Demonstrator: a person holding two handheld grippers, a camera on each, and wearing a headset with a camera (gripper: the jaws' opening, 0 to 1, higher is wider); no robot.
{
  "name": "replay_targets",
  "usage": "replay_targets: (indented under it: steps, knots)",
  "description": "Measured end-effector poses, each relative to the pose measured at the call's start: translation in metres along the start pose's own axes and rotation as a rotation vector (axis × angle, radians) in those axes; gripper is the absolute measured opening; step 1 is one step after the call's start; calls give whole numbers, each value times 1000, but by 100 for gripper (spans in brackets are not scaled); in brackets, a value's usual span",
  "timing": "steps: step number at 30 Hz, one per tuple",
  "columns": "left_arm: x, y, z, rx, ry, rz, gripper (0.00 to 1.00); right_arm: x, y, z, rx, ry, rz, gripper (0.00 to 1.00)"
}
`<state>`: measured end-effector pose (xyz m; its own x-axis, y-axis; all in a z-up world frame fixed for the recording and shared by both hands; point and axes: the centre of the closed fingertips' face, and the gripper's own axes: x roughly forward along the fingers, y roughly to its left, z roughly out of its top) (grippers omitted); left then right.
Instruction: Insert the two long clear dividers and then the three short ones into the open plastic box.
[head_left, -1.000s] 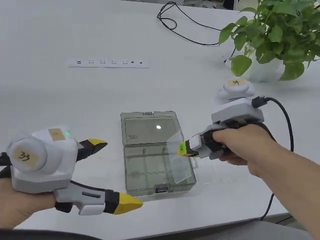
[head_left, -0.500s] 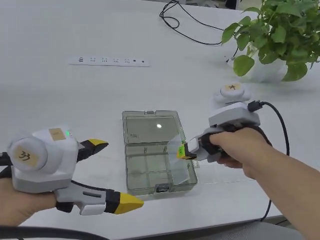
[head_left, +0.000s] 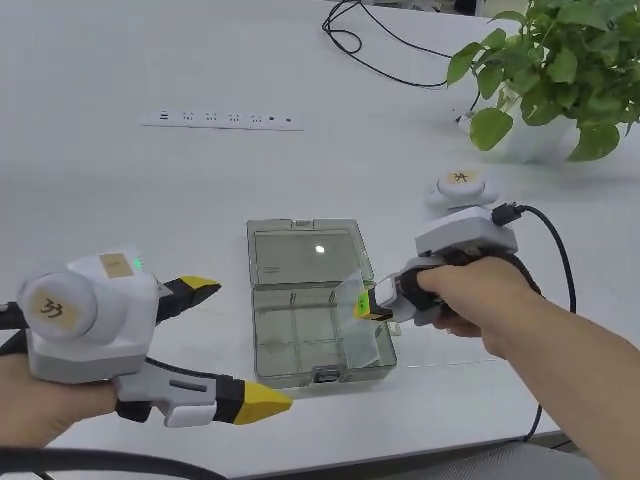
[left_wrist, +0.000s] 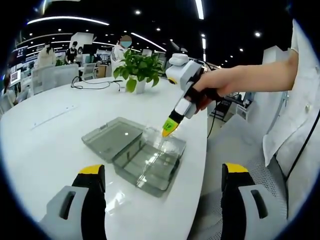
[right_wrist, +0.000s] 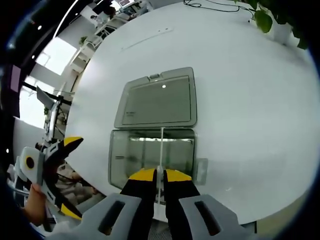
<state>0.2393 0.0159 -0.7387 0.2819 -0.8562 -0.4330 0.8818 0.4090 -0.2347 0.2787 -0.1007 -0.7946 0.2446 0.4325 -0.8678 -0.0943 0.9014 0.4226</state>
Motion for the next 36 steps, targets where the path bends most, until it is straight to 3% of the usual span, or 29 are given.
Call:
replay_targets:
  steps: [19,36]
  knots:
    - [0,0,-4,-13,-2,-2,99,4,-2,1,-4,-1,-11,7]
    - [-2,3,-5,-15,-1,5,99,7,5,2,-107,7,-55,7]
